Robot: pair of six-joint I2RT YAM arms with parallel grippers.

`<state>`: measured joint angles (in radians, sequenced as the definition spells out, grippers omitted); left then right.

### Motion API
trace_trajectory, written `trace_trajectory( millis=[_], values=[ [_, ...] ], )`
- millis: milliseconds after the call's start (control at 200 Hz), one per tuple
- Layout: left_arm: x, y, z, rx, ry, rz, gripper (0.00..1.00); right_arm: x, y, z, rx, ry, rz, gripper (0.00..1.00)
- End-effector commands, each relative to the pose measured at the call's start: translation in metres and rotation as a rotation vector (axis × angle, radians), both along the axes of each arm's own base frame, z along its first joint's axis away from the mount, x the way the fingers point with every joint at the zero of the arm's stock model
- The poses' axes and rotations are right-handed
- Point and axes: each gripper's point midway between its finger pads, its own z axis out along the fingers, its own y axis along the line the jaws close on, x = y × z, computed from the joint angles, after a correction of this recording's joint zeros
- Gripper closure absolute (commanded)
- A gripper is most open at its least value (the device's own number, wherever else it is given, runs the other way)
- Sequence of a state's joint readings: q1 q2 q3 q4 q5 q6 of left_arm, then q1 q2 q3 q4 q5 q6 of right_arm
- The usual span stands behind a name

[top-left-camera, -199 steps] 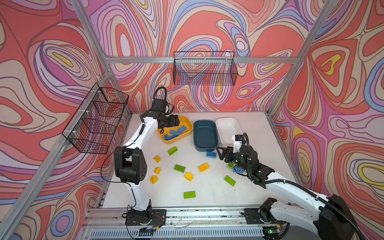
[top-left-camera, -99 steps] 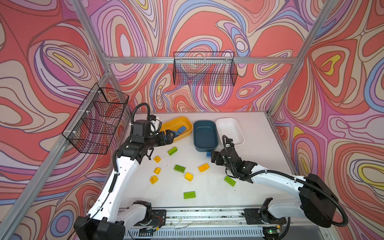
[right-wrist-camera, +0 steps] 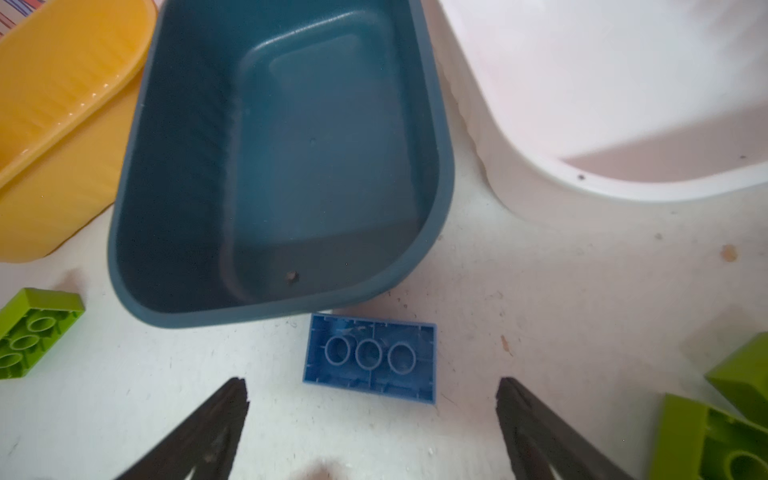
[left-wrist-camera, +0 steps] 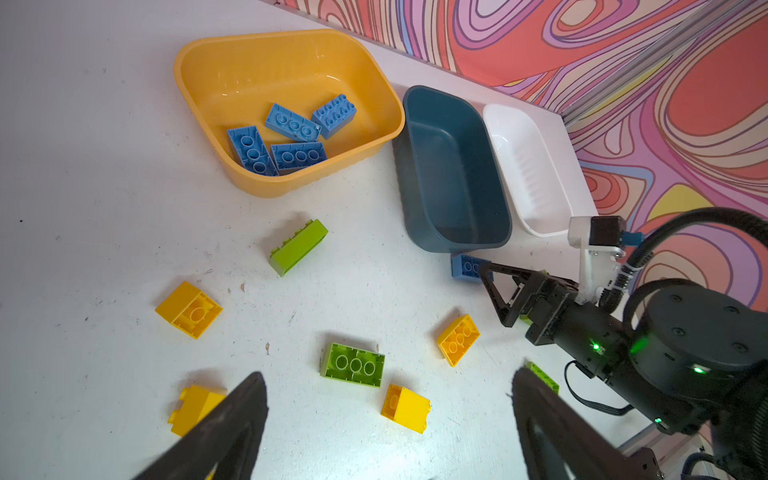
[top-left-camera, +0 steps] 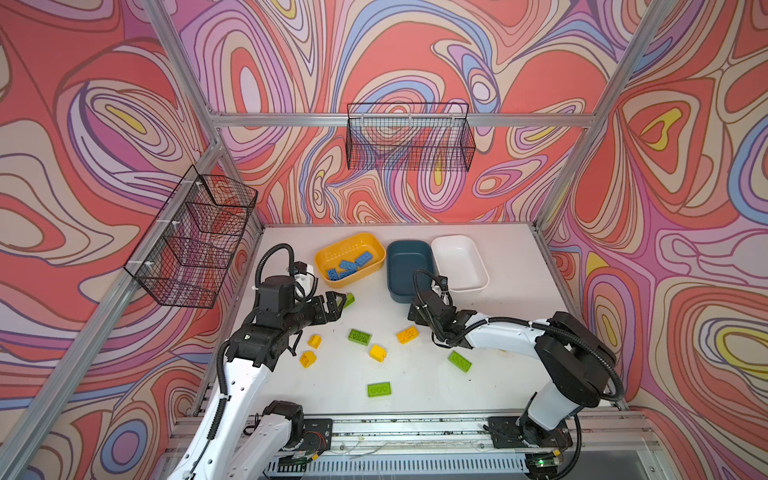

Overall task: Sort the legos into containers by color
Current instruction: 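Grasp the blue brick by the teal tub with the right gripper while the left withdraws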

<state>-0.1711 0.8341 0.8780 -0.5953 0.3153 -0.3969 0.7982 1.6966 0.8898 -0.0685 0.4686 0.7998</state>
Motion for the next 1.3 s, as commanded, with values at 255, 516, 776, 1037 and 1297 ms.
trace_trajectory(
  millis=[255,516,776,1037,1297],
  values=[
    [-0.009,-0.007,0.008,0.017,-0.037,-0.042,0.1,0.013,0.008,-0.028,-0.063,0.025,-0.037,0.04],
    [-0.009,-0.006,0.005,0.04,-0.033,-0.037,0.1,0.016,0.003,-0.048,-0.096,0.041,-0.074,0.07],
    [-0.007,-0.006,0.0,0.048,-0.011,-0.04,0.11,0.021,0.004,-0.054,-0.125,0.029,-0.076,0.15],
    [-0.006,-0.005,-0.001,0.054,-0.012,-0.036,0.11,0.016,-0.002,-0.053,-0.113,0.029,-0.091,0.25],
    [-0.006,-0.003,0.0,0.066,-0.017,-0.03,0.11,0.01,-0.004,-0.031,-0.052,-0.018,-0.076,0.36]
  ],
)
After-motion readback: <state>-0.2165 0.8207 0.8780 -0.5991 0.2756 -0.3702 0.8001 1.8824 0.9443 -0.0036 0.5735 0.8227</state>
